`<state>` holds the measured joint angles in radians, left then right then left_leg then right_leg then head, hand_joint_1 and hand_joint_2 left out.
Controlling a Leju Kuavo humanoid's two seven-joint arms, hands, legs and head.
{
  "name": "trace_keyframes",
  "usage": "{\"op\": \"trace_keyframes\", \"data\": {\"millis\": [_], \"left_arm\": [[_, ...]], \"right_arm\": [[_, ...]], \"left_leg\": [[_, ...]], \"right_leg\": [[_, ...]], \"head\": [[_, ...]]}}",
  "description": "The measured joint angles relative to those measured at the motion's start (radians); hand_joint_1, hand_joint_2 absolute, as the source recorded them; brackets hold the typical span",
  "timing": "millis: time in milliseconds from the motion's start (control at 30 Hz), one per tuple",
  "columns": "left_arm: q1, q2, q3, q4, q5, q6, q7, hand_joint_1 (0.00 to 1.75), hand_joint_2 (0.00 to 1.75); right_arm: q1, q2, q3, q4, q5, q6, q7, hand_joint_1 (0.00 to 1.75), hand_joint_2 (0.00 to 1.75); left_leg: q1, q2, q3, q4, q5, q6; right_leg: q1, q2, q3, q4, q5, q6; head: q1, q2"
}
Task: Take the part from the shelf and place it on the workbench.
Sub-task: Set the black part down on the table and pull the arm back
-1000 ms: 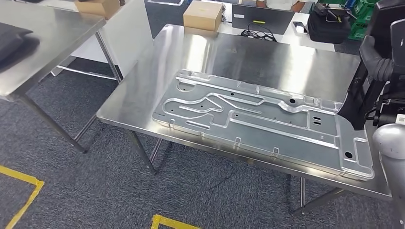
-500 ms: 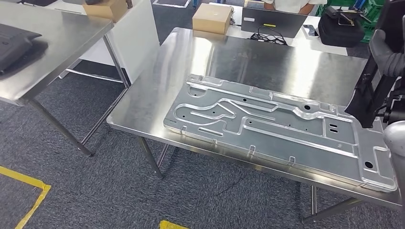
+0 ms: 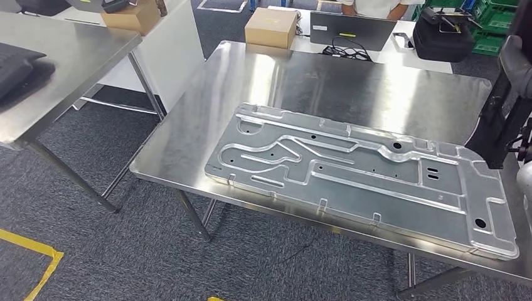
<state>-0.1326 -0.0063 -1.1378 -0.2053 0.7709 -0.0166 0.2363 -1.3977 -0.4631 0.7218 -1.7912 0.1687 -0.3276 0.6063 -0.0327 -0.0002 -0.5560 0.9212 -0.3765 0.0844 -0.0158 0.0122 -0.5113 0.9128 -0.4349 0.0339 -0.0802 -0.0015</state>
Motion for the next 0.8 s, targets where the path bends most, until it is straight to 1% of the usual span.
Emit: {"op": "trace_keyframes", "data": {"millis": [33, 67, 100, 133, 167, 200, 233, 267, 300, 333, 367, 400, 433, 467, 500, 533, 567, 600, 633, 667, 733, 767, 800], "left_arm": [[0.000, 0.000, 0.000, 0.000, 0.000, -0.001, -0.001, 0.00, 1.75], [-0.001, 0.000, 0.000, 0.000, 0.000, -0.002, -0.002, 0.00, 1.75], [0.000, 0.000, 0.000, 0.000, 0.000, -0.002, -0.003, 0.00, 1.75], [0.000, 0.000, 0.000, 0.000, 0.000, -0.002, -0.003, 0.00, 1.75], [0.000, 0.001, 0.000, 0.000, 0.000, -0.002, -0.004, 0.00, 1.75], [0.000, 0.001, 0.000, 0.000, -0.001, -0.002, -0.004, 0.00, 1.75], [0.000, 0.000, 0.000, 0.000, -0.001, -0.003, -0.005, 0.00, 1.75], [0.000, -0.001, 0.000, 0.000, -0.001, -0.003, -0.005, 0.00, 1.75], [0.001, -0.002, 0.000, 0.000, -0.001, -0.003, -0.005, 0.00, 1.75], [0.001, -0.002, 0.000, 0.000, -0.001, -0.004, -0.005, 0.00, 1.75], [0.002, -0.002, 0.000, 0.000, -0.001, -0.004, -0.005, 0.00, 1.75], [0.003, -0.002, 0.000, 0.000, -0.001, -0.004, -0.005, 0.00, 1.75], [0.002, -0.002, 0.000, 0.000, -0.001, -0.004, -0.005, 0.00, 1.75], [0.002, -0.002, 0.000, 0.000, -0.001, -0.004, -0.005, 0.00, 1.75], [0.001, -0.001, 0.000, 0.000, -0.001, -0.004, -0.004, 0.00, 1.75], [0.000, -0.001, 0.000, 0.000, -0.001, -0.004, -0.003, 0.00, 1.75], [0.000, -0.001, 0.000, 0.000, -0.001, -0.004, -0.002, 0.00, 1.75], [-0.001, -0.001, 0.000, 0.000, -0.001, -0.004, -0.001, 0.00, 1.75], [0.000, -0.001, 0.000, 0.000, -0.001, -0.004, -0.001, 0.00, 1.75], [0.000, -0.001, 0.000, 0.000, -0.001, -0.005, -0.001, 0.00, 1.75], [-0.001, -0.001, 0.000, 0.000, 0.000, -0.005, -0.001, 0.00, 1.75], [-0.001, -0.001, 0.000, 0.000, 0.000, -0.005, 0.000, 0.00, 1.75], [0.000, -0.001, 0.000, 0.000, 0.000, -0.005, 0.001, 0.00, 1.75]], "right_arm": [[-0.001, -0.003, 0.000, -0.001, 0.000, 0.001, 0.001, 1.75, 1.75], [-0.001, -0.005, -0.001, -0.001, 0.000, 0.001, 0.003, 1.75, 1.75], [-0.001, -0.007, -0.001, -0.002, 0.000, 0.002, 0.004, 1.75, 1.75], [-0.002, -0.009, -0.001, -0.004, 0.000, 0.002, 0.004, 1.75, 1.75], [-0.003, -0.010, -0.001, -0.006, 0.000, 0.002, 0.004, 1.75, 1.75], [-0.003, -0.012, -0.001, -0.007, 0.000, 0.002, 0.004, 1.75, 1.75], [-0.003, -0.013, -0.001, -0.009, 0.000, 0.002, 0.005, 1.75, 1.75], [-0.001, -0.014, -0.001, -0.009, 0.000, 0.002, 0.005, 1.75, 1.75], [0.002, -0.015, 0.000, -0.009, 0.000, 0.002, 0.006, 1.75, 1.75], [0.005, -0.016, 0.000, -0.009, 0.001, 0.002, 0.007, 1.75, 1.75], [0.006, -0.016, 0.000, -0.009, 0.001, 0.003, 0.007, 1.75, 1.75], [0.006, -0.017, 0.000, -0.009, 0.001, 0.002, 0.008, 1.75, 1.75], [0.006, -0.020, 0.000, -0.009, 0.002, 0.002, 0.008, 1.75, 1.75], [0.006, -0.022, 0.000, -0.010, 0.002, 0.002, 0.007, 1.75, 1.75], [0.006, -0.024, 0.000, -0.010, 0.002, 0.002, 0.008, 1.75, 1.75], [0.006, -0.026, 0.000, -0.012, 0.002, 0.002, 0.009, 1.75, 1.75], [0.006, -0.027, 0.000, -0.014, 0.002, 0.002, 0.010, 1.75, 1.75], [0.004, -0.027, 0.000, -0.015, 0.002, 0.002, 0.011, 1.75, 1.75], [0.002, -0.028, 0.000, -0.016, 0.002, 0.002, 0.011, 1.75, 1.75], [0.000, -0.029, 0.000, -0.016, 0.002, 0.002, 0.011, 1.75, 1.75], [0.000, -0.029, 0.000, -0.017, 0.002, 0.002, 0.011, 1.75, 1.75], [0.001, -0.028, 0.001, -0.017, 0.002, 0.003, 0.010, 1.75, 1.75], [0.003, -0.028, 0.002, -0.018, 0.002, 0.003, 0.010, 1.75, 1.75]], "left_leg": [[-0.002, 0.003, 0.008, -0.014, -0.004, 0.000], [-0.001, 0.005, 0.013, -0.016, -0.007, -0.002], [0.001, 0.005, 0.018, -0.018, -0.009, -0.002], [0.004, 0.005, 0.025, -0.019, -0.012, 0.002], [0.006, 0.005, 0.032, -0.019, -0.016, 0.006], [0.008, 0.006, 0.039, -0.020, -0.020, 0.009], [0.010, 0.006, 0.045, -0.020, -0.026, 0.011], [0.013, 0.006, 0.052, -0.020, -0.032, 0.011], [0.017, 0.005, 0.060, -0.020, -0.039, 0.008], [0.021, 0.003, 0.071, -0.020, -0.048, 0.004], [0.027, 0.001, 0.084, -0.020, -0.058, -0.002], [0.032, -0.001, 0.097, -0.020, -0.068, -0.009], [0.034, -0.002, 0.111, -0.020, -0.080, -0.017], [0.035, -0.003, 0.121, -0.024, -0.089, -0.025], [0.034, -0.003, 0.130, -0.033, -0.097, -0.032], [0.033, -0.003, 0.142, -0.039, -0.100, -0.040], [0.033, -0.002, 0.152, -0.047, -0.100, -0.046], [0.033, -0.002, 0.159, -0.046, -0.100, -0.052], [0.034, -0.002, 0.155, -0.025, -0.099, -0.056], [0.035, -0.002, 0.134, 0.016, -0.105, -0.058], [0.036, -0.002, 0.048, 0.156, -0.138, -0.062], [0.036, -0.002, 0.004, 0.219, -0.161, -0.063], [0.036, -0.002, -0.035, 0.266, -0.187, -0.063]], "right_leg": [[0.003, 0.001, 0.001, 0.004, -0.002, 0.005], [0.002, 0.001, 0.003, 0.009, -0.003, 0.008], [0.002, 0.000, 0.002, 0.020, -0.007, 0.013], [0.001, -0.001, -0.007, 0.045, -0.016, 0.018], [0.000, -0.002, -0.028, 0.087, -0.034, 0.024], [-0.002, -0.003, -0.063, 0.149, -0.059, 0.029], [-0.003, -0.003, -0.106, 0.220, -0.085, 0.034], [-0.004, -0.003, -0.149, 0.284, -0.104, 0.038], [-0.006, -0.003, -0.180, 0.320, -0.109, 0.042], [-0.010, -0.003, -0.194, 0.318, -0.095, 0.046], [-0.013, -0.004, -0.188, 0.277, -0.062, 0.049], [-0.018, -0.006, -0.168, 0.207, -0.013, 0.054], [-0.023, -0.009, -0.145, 0.125, 0.039, 0.060], [-0.026, -0.014, -0.123, 0.063, 0.067, 0.061], [-0.027, -0.017, -0.109, 0.021, 0.084, 0.059], [-0.027, -0.018, -0.101, -0.001, 0.086, 0.052], [-0.026, -0.017, -0.093, -0.004, 0.078, 0.040], [-0.027, -0.015, -0.084, -0.010, 0.082, 0.030], [-0.029, -0.014, -0.073, -0.012, 0.081, 0.021], [-0.029, -0.014, -0.062, -0.014, 0.077, 0.013], [-0.025, -0.014, -0.043, -0.016, 0.064, 0.002], [-0.023, -0.013, -0.037, -0.016, 0.057, 0.000], [-0.021, -0.012, -0.029, -0.016, 0.049, -0.001]], "head": [[0.000, 0.000], [0.000, 0.000], [0.000, 0.000], [0.000, 0.000], [0.000, 0.000], [0.000, 0.000], [0.000, 0.000], [0.000, 0.000], [0.000, 0.000], [0.000, 0.000], [0.000, 0.000], [0.000, 0.000], [0.001, 0.000], [0.002, 0.000], [0.002, 0.000], [0.002, 0.000], [0.001, 0.000], [0.001, 0.000], [0.001, 0.000], [0.001, 0.000], [0.000, 0.000], [0.001, 0.000], [0.001, 0.000]]}}
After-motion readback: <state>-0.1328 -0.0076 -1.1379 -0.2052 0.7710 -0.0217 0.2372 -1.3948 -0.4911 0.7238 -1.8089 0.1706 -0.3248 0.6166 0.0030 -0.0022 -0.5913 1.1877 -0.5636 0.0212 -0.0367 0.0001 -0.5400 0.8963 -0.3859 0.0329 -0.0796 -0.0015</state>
